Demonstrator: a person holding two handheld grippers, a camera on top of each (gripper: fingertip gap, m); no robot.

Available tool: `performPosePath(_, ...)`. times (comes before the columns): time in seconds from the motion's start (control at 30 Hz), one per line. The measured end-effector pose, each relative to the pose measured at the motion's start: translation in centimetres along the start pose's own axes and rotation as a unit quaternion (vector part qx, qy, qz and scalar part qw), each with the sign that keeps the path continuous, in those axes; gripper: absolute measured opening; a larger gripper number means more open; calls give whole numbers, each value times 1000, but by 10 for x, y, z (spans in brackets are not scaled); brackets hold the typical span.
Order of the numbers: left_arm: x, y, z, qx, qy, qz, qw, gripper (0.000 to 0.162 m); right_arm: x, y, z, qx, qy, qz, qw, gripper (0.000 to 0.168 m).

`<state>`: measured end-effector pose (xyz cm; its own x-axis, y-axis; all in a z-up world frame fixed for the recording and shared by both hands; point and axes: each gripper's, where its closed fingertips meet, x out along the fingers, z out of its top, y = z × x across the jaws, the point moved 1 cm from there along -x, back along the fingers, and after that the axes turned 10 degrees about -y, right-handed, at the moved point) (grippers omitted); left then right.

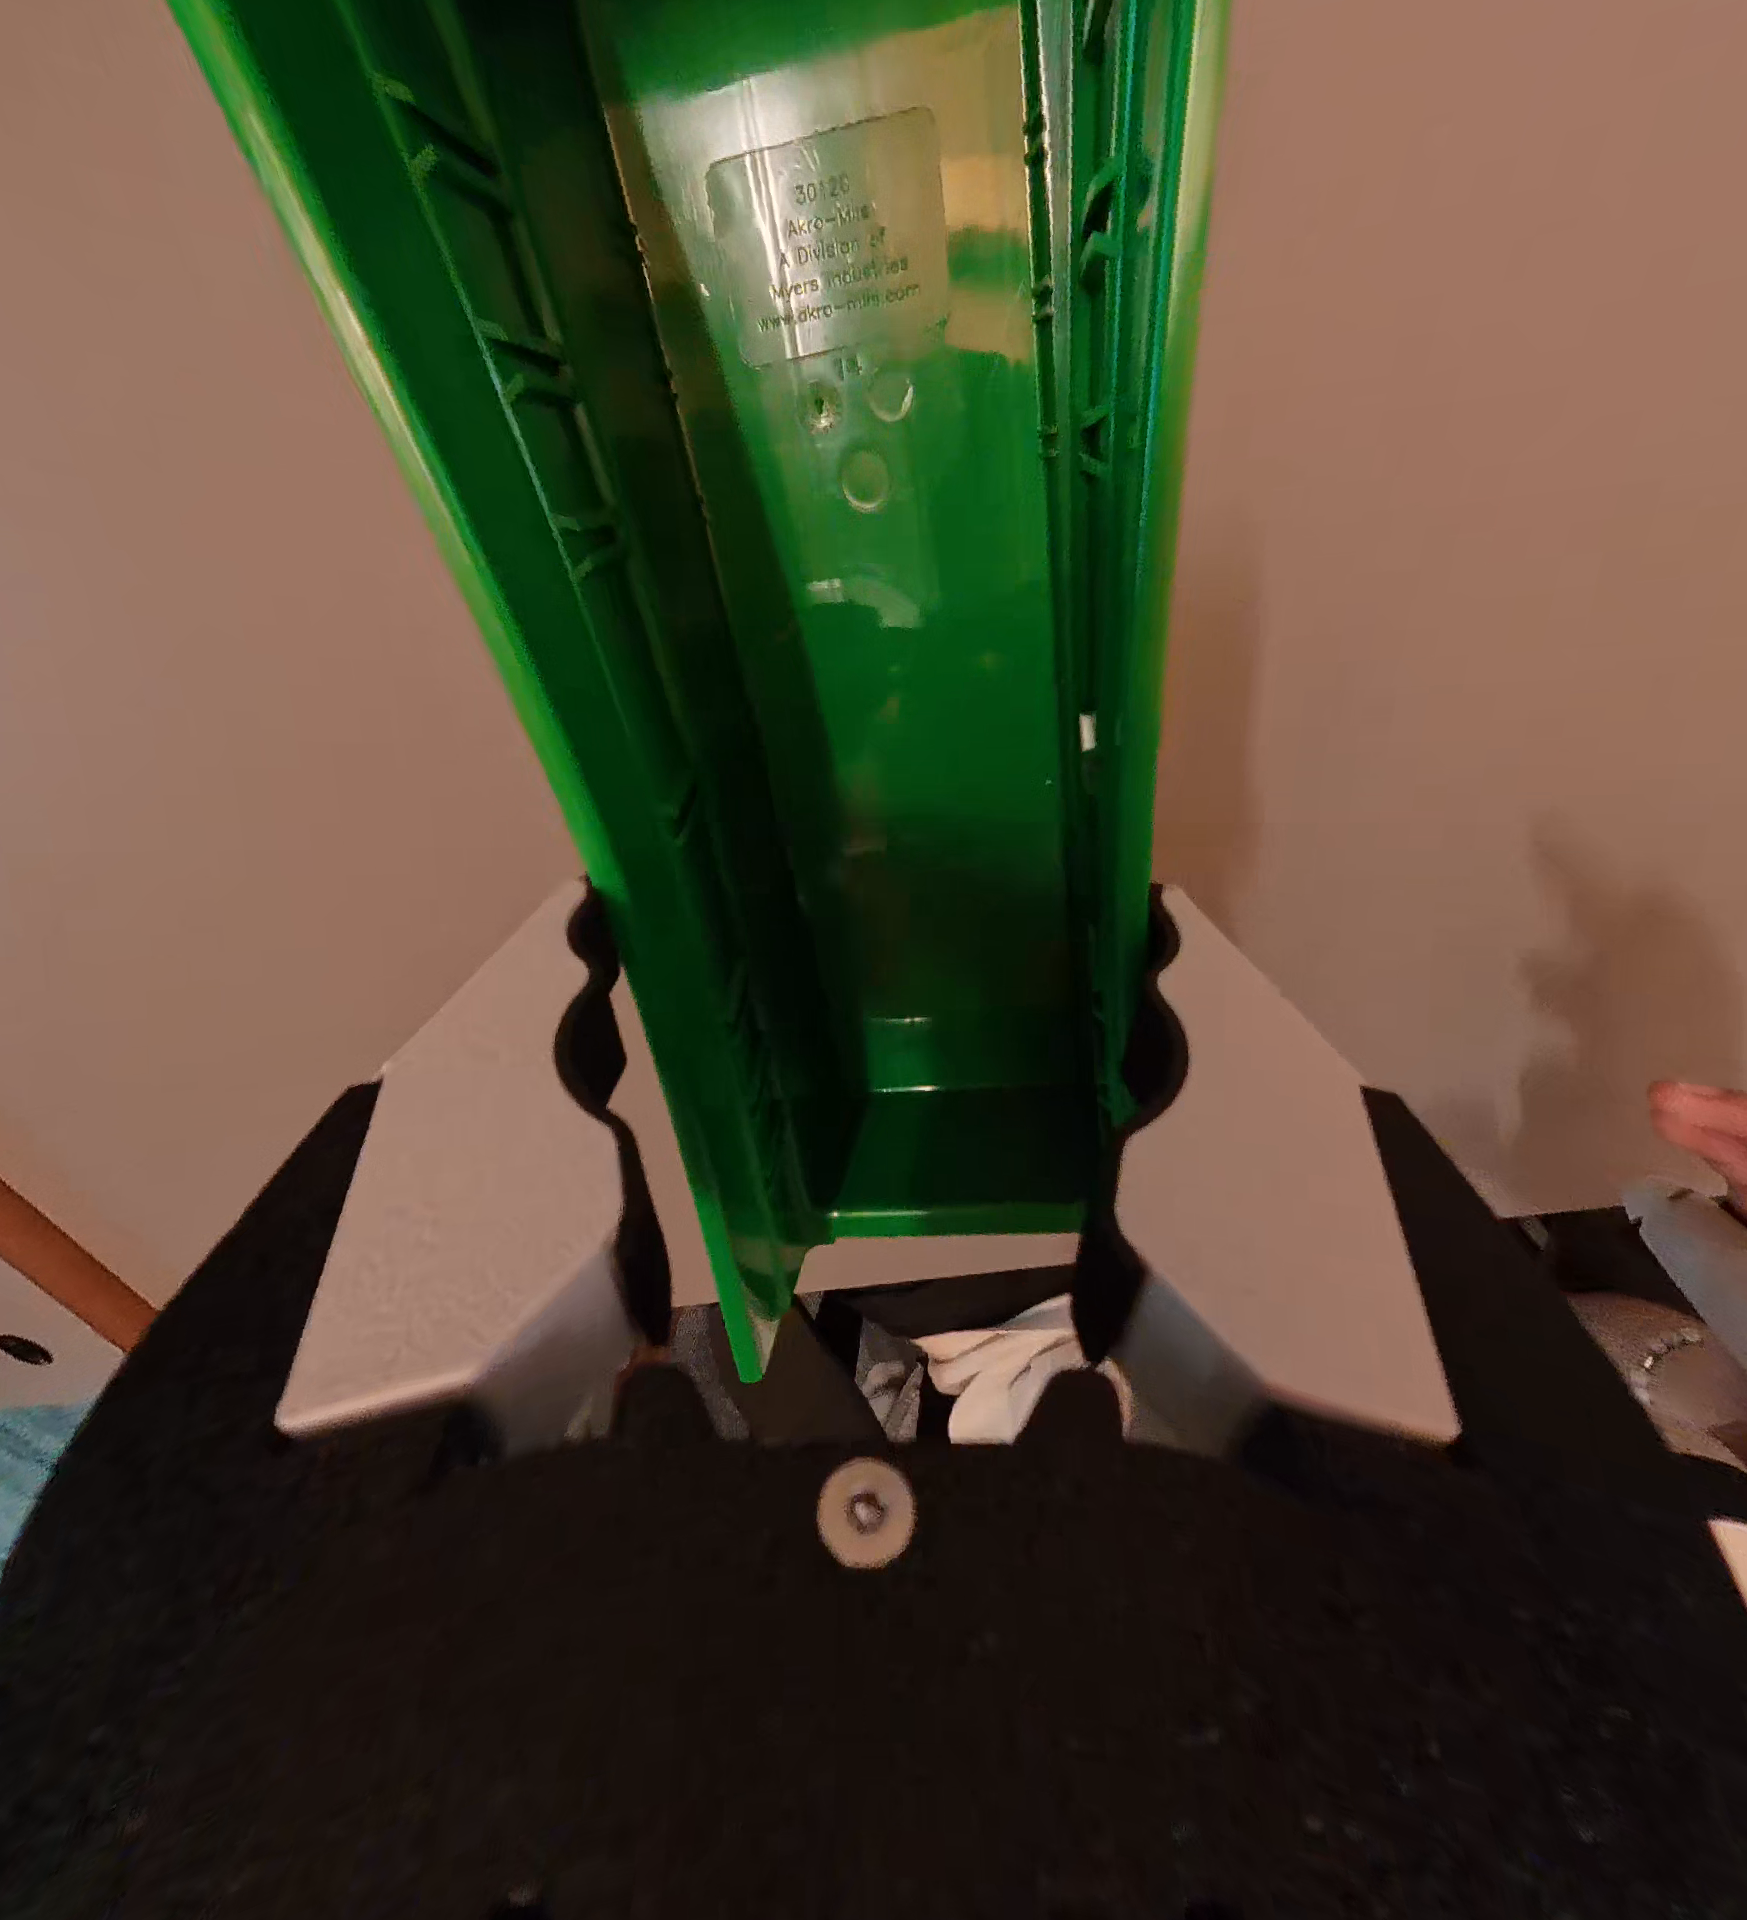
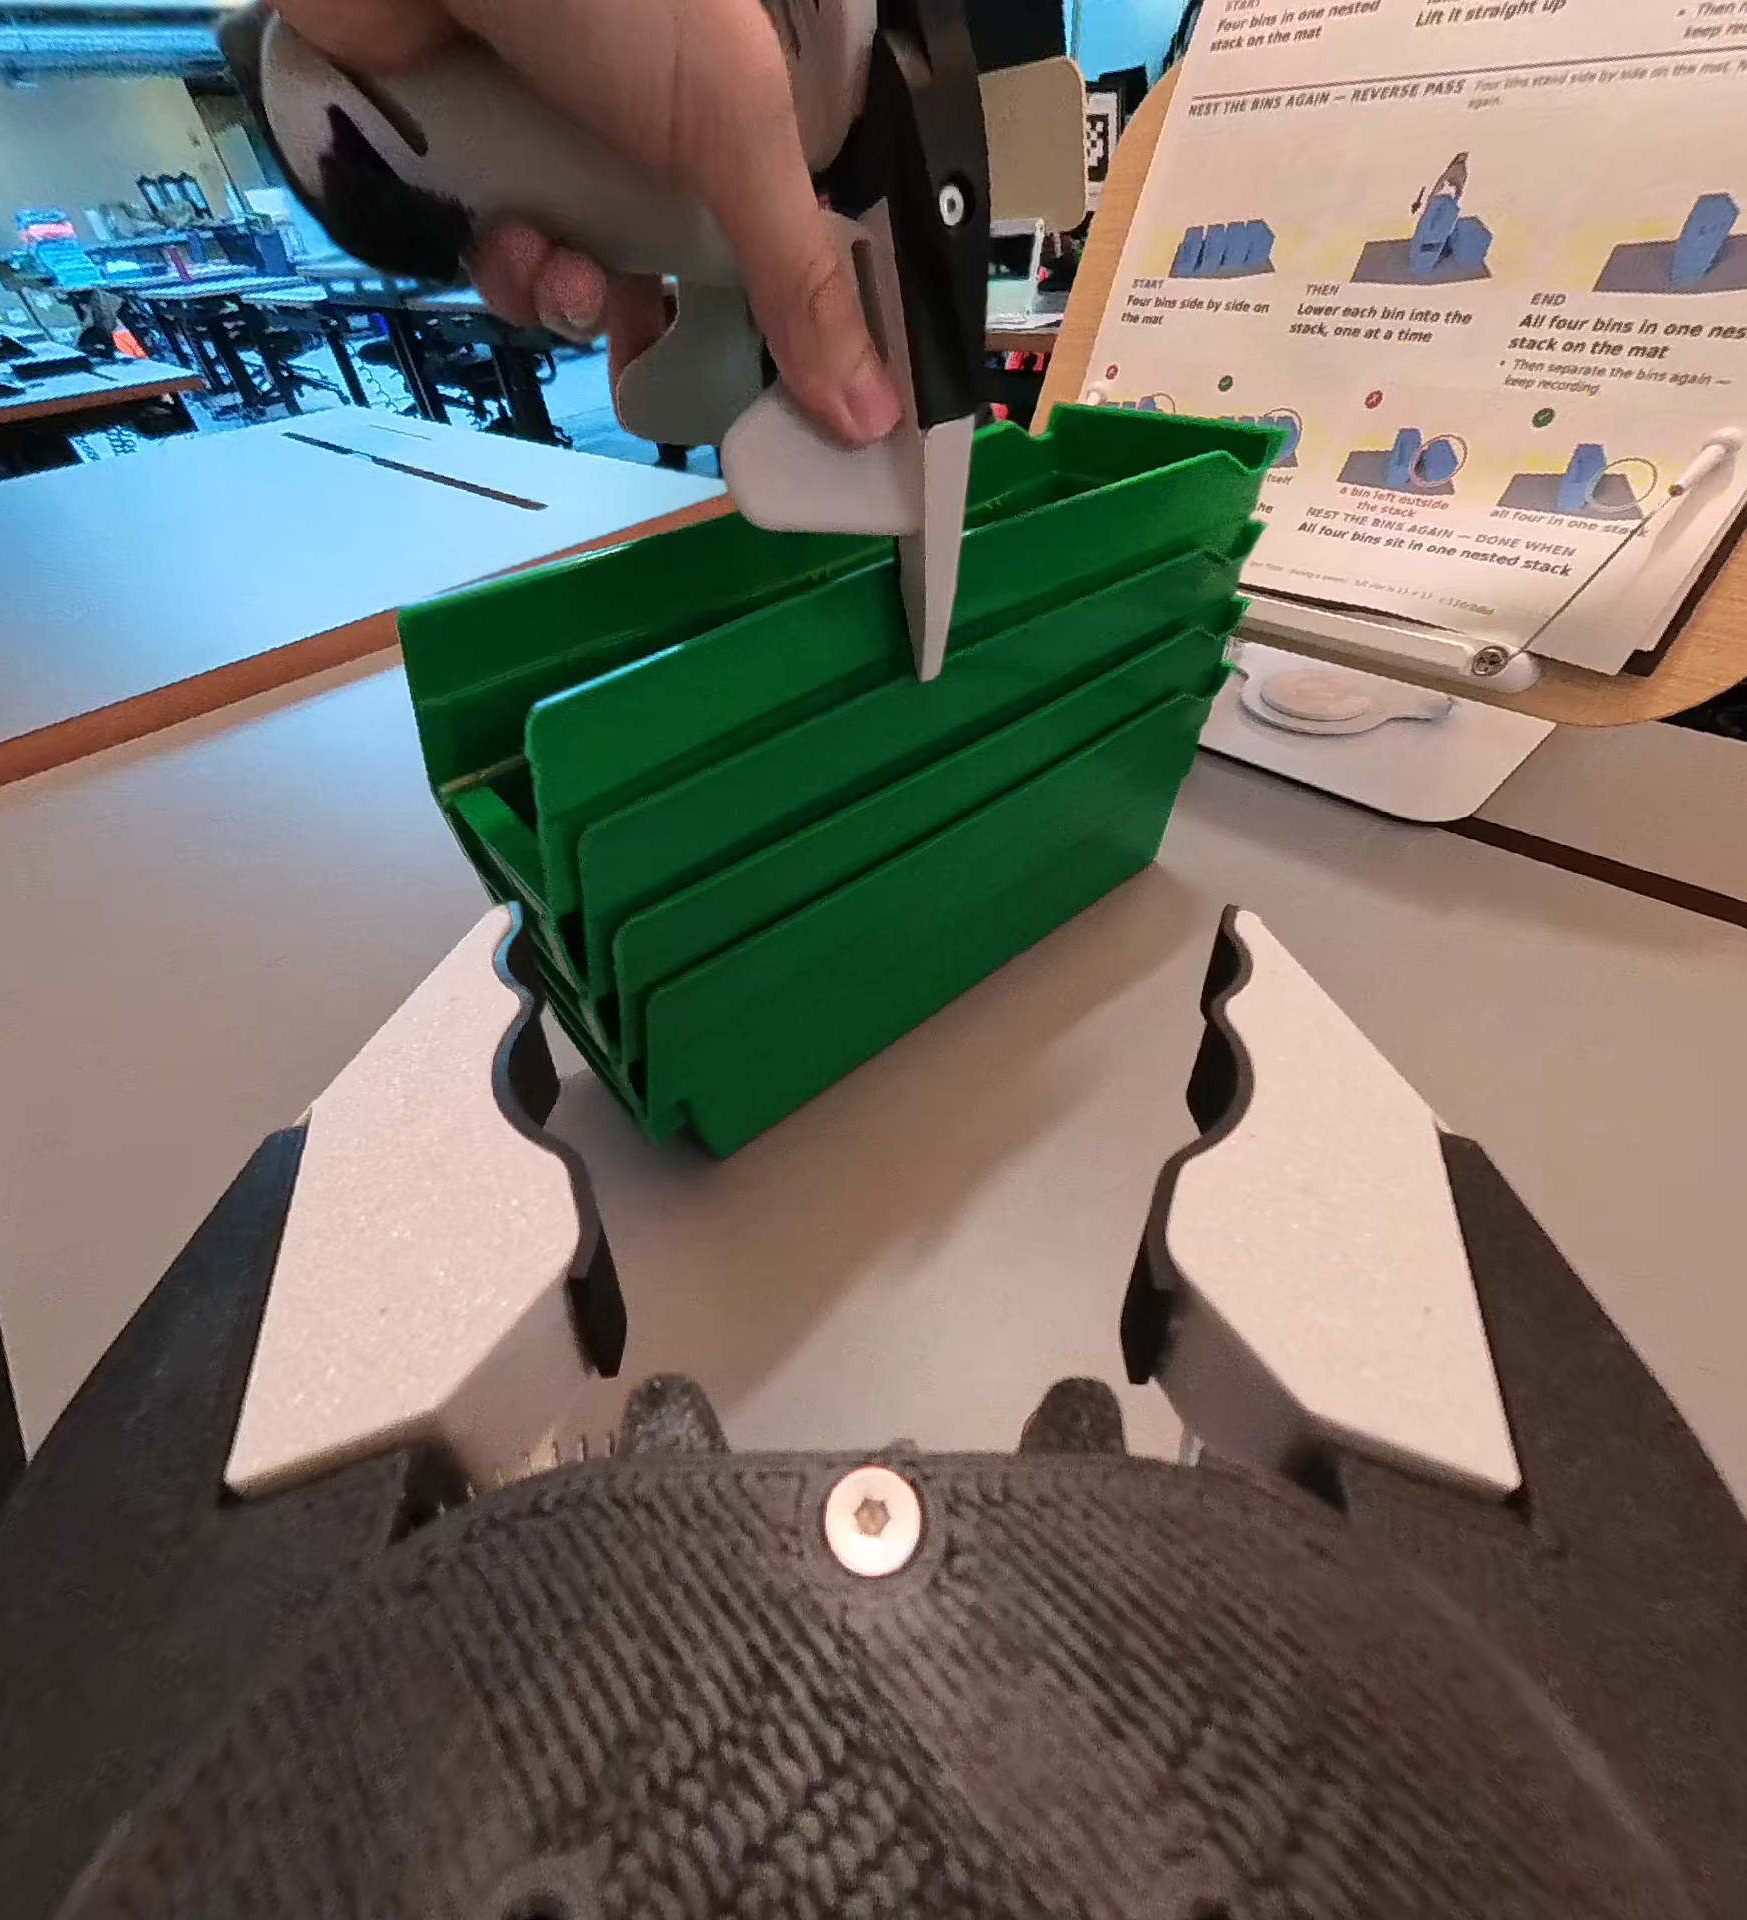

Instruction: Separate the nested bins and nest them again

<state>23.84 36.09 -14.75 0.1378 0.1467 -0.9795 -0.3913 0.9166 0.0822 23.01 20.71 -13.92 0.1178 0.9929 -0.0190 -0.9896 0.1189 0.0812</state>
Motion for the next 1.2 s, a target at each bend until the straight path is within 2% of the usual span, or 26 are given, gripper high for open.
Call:
performPosePath(0.23, -5, 1, 5, -30, -8, -41, 999, 93, 3, 0, -4, -7, 7, 0, 1000, 124)
performPosePath(0.53, -12, -2, 11, -19, -7, -33, 999, 92, 5, -1, -7, -10, 10, -5, 1000, 123)
performPosePath(0.73, -35, -5, 23, -14, -35, -31, 999, 92, 6, -3, -8, 0, 7, -8, 1000, 119)
performPosePath(1.0, -32, -6, 17, -26, -33, -37, 998, 92, 7, 2, -6, -8, 5, -5, 1000, 117)
performPosePath(1.2, -32, -6, 15, -28, -37, -45, 998, 92, 7, 7, 6, 4, -30, 2, 1000, 104)
